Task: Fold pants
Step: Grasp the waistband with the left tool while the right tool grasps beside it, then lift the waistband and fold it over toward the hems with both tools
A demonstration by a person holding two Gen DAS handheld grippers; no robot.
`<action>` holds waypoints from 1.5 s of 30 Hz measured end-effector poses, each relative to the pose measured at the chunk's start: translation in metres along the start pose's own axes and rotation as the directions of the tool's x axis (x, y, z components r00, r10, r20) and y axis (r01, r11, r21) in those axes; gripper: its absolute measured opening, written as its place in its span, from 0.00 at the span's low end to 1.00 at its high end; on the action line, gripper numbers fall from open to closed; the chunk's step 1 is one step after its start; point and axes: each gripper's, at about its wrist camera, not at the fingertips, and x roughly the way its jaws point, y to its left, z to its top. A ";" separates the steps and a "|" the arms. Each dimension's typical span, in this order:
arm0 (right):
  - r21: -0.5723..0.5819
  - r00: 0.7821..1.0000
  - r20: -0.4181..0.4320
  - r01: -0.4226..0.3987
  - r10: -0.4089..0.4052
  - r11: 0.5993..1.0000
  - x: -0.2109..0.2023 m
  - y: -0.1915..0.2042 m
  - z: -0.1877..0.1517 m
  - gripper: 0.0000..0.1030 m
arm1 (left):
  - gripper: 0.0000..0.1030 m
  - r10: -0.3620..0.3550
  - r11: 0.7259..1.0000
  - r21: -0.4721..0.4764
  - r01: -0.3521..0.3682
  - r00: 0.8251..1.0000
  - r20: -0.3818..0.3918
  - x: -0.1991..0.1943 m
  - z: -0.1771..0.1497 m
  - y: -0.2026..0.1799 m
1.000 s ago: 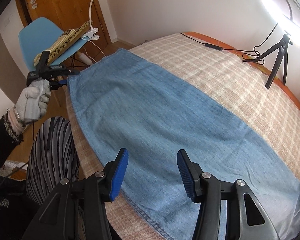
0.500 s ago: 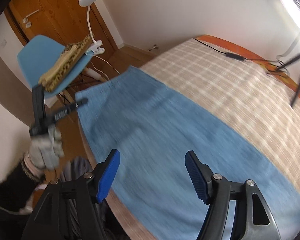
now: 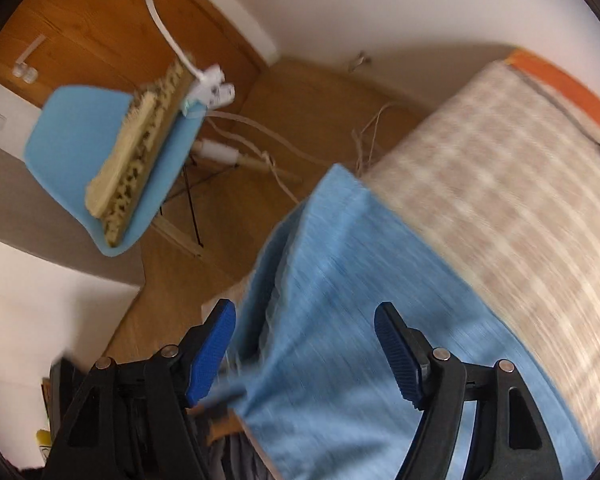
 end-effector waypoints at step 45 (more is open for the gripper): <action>0.198 0.954 0.223 0.158 -0.201 0.967 -0.144 -0.119 -0.101 0.03 | 0.12 -0.347 0.892 0.264 0.367 0.930 -0.120 -0.016 0.013 -0.204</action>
